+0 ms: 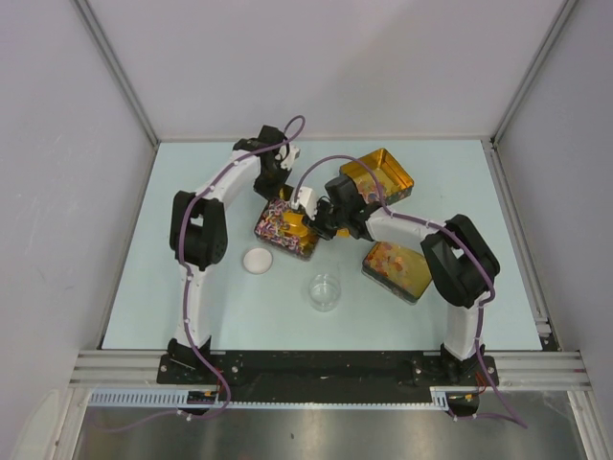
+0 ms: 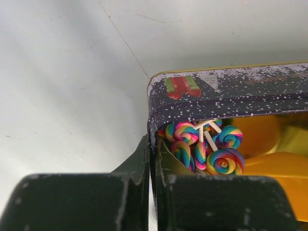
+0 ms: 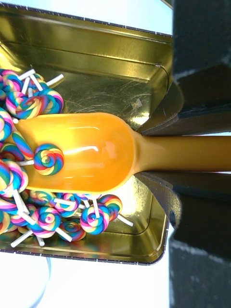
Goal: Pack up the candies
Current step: Scoop the fake candies from the storage box, then place the fake candies in the packing bottle.
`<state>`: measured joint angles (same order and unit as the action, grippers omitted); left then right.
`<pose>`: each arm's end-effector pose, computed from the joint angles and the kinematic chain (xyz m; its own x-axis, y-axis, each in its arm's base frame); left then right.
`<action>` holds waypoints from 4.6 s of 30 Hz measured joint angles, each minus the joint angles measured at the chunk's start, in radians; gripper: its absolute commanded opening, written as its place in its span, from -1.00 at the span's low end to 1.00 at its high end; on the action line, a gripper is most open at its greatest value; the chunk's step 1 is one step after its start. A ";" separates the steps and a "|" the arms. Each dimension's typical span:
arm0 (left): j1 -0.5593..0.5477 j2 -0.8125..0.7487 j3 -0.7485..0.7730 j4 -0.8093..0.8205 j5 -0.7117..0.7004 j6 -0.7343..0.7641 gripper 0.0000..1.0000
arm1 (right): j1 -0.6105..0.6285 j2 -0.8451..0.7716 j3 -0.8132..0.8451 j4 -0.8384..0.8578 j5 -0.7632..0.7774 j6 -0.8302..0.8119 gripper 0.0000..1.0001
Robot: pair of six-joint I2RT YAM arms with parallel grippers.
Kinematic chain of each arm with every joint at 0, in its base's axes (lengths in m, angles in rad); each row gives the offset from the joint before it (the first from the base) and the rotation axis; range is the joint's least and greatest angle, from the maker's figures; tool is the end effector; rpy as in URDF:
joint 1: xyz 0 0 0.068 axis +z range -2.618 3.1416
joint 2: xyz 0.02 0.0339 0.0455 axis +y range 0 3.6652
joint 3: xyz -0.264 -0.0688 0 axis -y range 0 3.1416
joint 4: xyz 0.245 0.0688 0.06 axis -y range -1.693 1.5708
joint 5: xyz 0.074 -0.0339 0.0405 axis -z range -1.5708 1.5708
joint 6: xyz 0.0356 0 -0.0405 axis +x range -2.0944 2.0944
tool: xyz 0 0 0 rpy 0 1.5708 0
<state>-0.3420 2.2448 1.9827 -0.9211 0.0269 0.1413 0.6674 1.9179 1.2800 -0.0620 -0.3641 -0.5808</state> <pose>0.4503 -0.1613 0.2128 -0.8149 0.4395 -0.3777 0.4642 0.8853 0.0286 0.3255 0.2726 0.1950 0.0118 -0.6435 -0.7653 -0.9400 0.2539 -0.2279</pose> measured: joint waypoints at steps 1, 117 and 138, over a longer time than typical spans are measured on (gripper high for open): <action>0.000 0.000 -0.002 -0.003 0.004 -0.001 -0.99 | 0.000 -0.009 -0.007 0.000 -0.005 -0.003 -1.00; 0.052 -0.001 -0.025 -0.013 -0.003 -0.001 -0.99 | -0.165 -0.845 -0.373 -0.526 -0.183 -0.180 -1.00; 0.053 -0.001 -0.025 -0.013 -0.005 0.000 -0.99 | 0.056 -0.853 -0.416 -0.631 0.079 -0.216 -1.00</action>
<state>-0.2893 2.2440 1.9579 -0.9337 0.0216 0.1410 0.7231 1.0649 0.8639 -0.6930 -0.2848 -0.7963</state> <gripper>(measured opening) 0.025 0.325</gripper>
